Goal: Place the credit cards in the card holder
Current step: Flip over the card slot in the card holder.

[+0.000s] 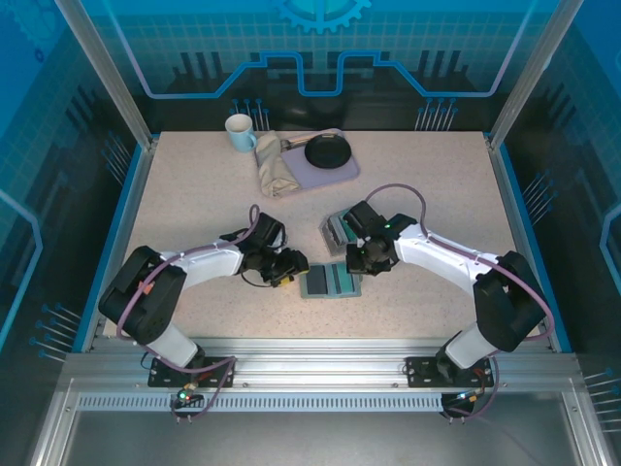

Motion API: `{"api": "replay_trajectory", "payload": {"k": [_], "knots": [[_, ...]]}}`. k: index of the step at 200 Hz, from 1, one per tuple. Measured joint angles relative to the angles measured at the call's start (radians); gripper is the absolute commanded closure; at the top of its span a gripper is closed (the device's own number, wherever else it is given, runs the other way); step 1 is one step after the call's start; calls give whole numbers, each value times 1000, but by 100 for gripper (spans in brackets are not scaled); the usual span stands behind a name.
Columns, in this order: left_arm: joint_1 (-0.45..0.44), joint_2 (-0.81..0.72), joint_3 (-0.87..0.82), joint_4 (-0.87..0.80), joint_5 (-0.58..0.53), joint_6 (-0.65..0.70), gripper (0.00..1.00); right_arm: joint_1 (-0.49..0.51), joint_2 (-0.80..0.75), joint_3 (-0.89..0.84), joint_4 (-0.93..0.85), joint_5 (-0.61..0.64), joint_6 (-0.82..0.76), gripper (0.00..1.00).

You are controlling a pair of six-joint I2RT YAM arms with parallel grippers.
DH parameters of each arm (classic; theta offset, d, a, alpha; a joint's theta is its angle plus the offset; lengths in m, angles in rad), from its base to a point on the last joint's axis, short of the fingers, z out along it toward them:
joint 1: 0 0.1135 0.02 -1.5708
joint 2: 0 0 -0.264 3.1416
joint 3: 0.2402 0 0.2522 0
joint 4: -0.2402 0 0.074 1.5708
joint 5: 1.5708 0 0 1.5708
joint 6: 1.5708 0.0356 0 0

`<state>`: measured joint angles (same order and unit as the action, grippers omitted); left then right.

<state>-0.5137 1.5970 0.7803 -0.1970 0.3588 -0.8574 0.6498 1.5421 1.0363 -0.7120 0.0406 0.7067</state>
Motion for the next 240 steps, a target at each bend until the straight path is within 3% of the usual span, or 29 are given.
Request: {"api": "replay_trajectory", "payload": {"k": [155,240], "knots": [[-6,61,-3,17,8,0,71,-42,8,-53,62,-23,-19,100],[-6,69,-1,8,8,0,74,-62,-2,-81,140,-105,-18,100]]}}
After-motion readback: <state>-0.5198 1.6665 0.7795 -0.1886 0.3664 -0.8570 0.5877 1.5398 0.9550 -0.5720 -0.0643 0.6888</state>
